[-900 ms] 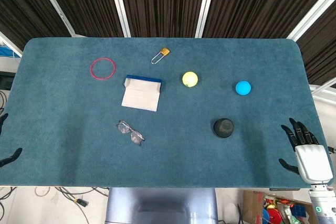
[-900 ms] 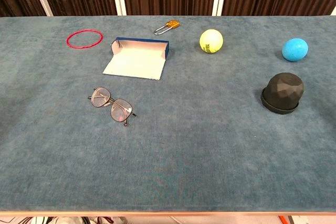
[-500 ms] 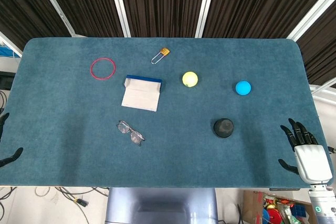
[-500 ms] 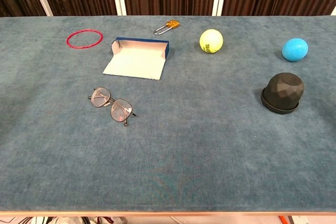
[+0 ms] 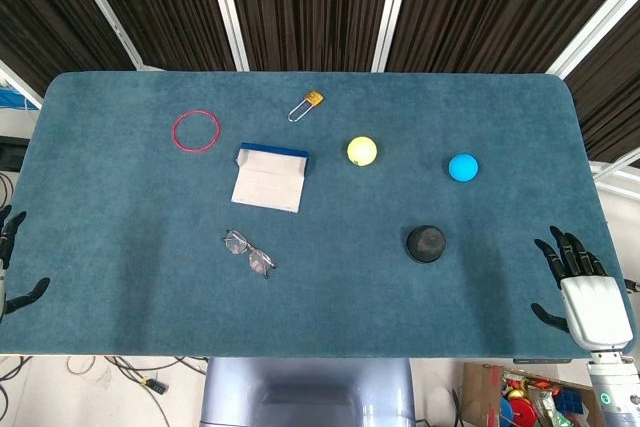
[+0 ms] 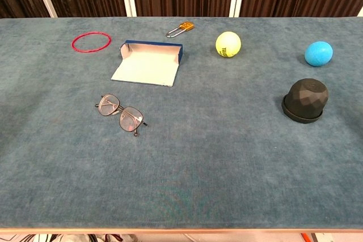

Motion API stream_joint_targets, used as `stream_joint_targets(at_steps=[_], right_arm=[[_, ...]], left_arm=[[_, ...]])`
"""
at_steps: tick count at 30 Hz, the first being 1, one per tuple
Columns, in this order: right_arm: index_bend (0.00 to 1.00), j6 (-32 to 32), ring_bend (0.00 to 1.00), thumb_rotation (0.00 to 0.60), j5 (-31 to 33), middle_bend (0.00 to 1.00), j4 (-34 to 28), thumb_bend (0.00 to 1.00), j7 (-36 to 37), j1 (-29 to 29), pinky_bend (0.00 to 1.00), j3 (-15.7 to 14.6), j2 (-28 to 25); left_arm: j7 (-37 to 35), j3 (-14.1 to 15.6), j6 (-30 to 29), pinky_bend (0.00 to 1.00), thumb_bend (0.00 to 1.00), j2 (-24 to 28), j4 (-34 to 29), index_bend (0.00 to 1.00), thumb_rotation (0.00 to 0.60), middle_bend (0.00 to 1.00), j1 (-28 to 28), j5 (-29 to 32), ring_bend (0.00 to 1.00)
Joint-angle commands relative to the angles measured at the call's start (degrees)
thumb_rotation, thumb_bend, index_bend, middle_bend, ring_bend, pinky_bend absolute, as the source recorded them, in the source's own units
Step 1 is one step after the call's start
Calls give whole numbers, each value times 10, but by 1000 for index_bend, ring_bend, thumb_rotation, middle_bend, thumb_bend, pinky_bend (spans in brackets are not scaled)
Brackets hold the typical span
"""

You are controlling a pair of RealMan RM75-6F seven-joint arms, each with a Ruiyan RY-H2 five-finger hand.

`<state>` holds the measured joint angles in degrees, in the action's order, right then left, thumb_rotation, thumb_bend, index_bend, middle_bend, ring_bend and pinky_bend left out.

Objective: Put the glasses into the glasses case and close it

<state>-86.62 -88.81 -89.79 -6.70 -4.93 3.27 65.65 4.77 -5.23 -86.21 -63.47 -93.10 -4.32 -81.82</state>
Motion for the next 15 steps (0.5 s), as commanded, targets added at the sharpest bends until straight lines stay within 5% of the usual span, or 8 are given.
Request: stream_joint_targets(at_steps=[1, 6, 15], right_arm=[[146, -3, 82, 600, 1, 0, -1, 0, 9, 1, 235, 1, -4], [147, 0, 82, 600, 2, 0, -1, 0, 16, 1, 235, 1, -5], [147, 6, 82, 600, 5, 0, -3, 0, 15, 0, 235, 0, -5]], left_arm=[[7, 2, -2, 0, 170, -5, 2, 51, 600, 0, -2, -7, 0], [2, 10, 16, 0, 175, -12, 18, 78, 600, 0, -19, -33, 0], [56, -7, 176, 0, 175, 18, -42, 120, 600, 0, -131, -42, 0]])
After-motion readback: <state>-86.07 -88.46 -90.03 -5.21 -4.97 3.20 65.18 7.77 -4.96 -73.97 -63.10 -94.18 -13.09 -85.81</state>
